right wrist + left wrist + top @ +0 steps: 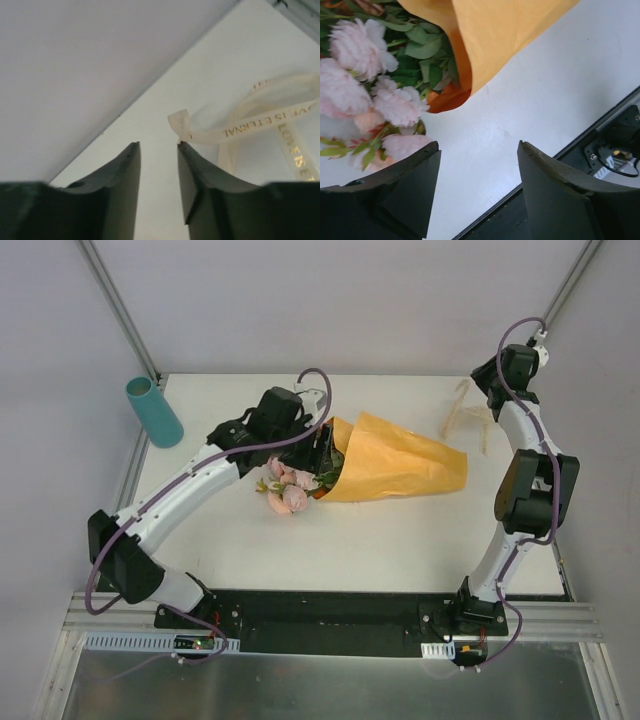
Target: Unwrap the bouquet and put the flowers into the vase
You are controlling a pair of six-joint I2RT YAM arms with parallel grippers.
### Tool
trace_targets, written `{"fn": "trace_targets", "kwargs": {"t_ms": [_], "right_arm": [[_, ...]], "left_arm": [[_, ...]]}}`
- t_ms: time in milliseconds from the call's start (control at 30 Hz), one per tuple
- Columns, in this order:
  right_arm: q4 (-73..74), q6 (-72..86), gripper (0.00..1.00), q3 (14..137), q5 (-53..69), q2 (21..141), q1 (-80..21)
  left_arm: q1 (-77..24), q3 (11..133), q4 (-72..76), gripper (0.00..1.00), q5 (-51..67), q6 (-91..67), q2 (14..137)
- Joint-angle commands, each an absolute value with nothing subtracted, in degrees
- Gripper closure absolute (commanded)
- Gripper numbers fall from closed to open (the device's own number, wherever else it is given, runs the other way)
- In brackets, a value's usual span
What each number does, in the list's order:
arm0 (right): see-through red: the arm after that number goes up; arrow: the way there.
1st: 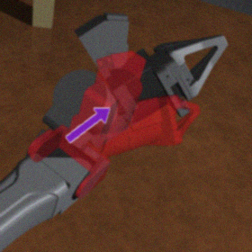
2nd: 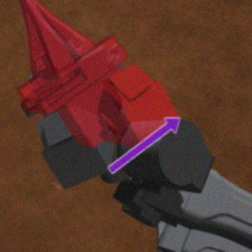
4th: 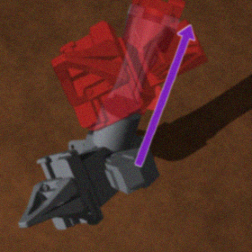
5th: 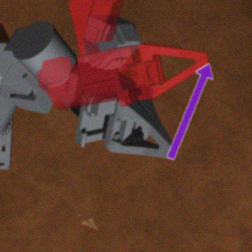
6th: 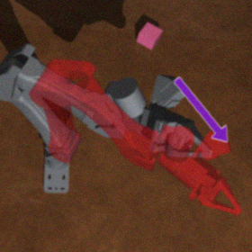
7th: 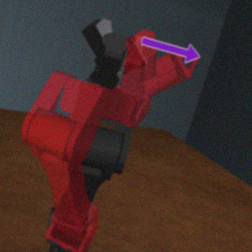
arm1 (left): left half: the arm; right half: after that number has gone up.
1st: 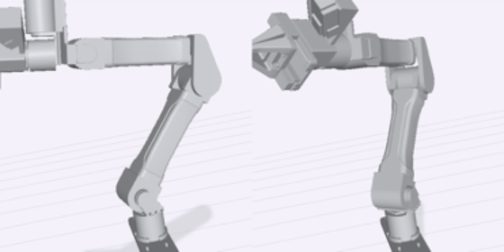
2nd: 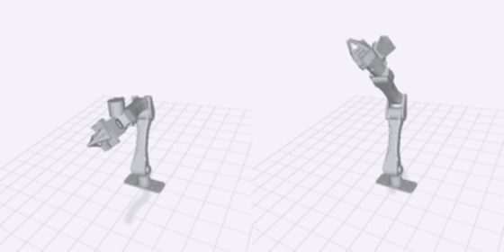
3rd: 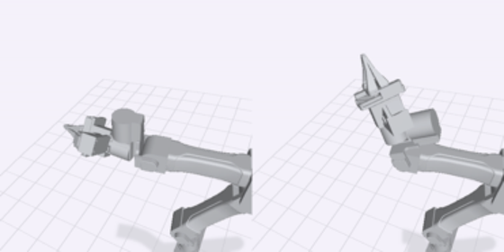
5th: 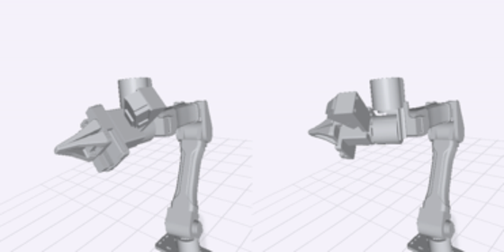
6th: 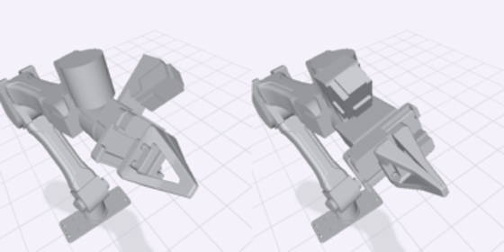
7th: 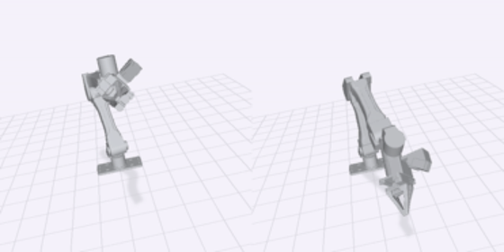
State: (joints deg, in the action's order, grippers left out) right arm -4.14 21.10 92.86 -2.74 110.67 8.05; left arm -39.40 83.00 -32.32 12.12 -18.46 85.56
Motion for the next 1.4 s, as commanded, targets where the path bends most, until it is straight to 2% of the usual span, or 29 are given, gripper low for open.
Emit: {"fn": "trace_targets", "kwargs": {"t_ms": [0,167,200,333,933,1000,1067,1300,1367], "right_arm": [[8.3,27.9,0.52,92.9,-5.7,110.7,8.1],[16.0,33.0,0.33,91.6,-3.8,111.4,7.6],[17.0,33.2,0.31,91.4,-3.4,111.8,7.2],[18.9,35.9,0.29,90.2,-4.3,113.5,6.3],[30.8,44.8,0.31,99.0,-10.6,126.6,3.3],[30.6,44.9,0.35,100.8,-11.0,128.4,3.4],[29.9,44.9,0.46,103.2,-10.4,130.6,3.6],[17.8,46.2,1.00,109.6,-7.4,134.6,4.3],[9.6,47.1,1.00,109.2,-5.5,134.9,4.7]], "left_arm": [[-39.8,77.7,-35.3,0.30,0.6,-12.8,78.5],[-39.8,74.3,-35.0,0.18,-7.5,-11.6,76.1],[-39.8,74.0,-35.0,0.11,-8.2,-11.4,76.2],[-39.8,73.8,-34.8,0.01,-8.9,-11.5,77.2],[-39.8,74.0,-34.5,0.01,-10.3,-10.8,77.7],[-39.8,73.9,-34.5,0.01,-11.0,-10.7,77.8],[-39.8,73.8,-34.5,0.01,-11.6,-10.7,77.6],[-39.8,73.7,-34.4,0.01,-13.4,-10.5,77.5],[-39.7,73.7,-34.4,0.01,-13.6,-10.4,77.6]]}}
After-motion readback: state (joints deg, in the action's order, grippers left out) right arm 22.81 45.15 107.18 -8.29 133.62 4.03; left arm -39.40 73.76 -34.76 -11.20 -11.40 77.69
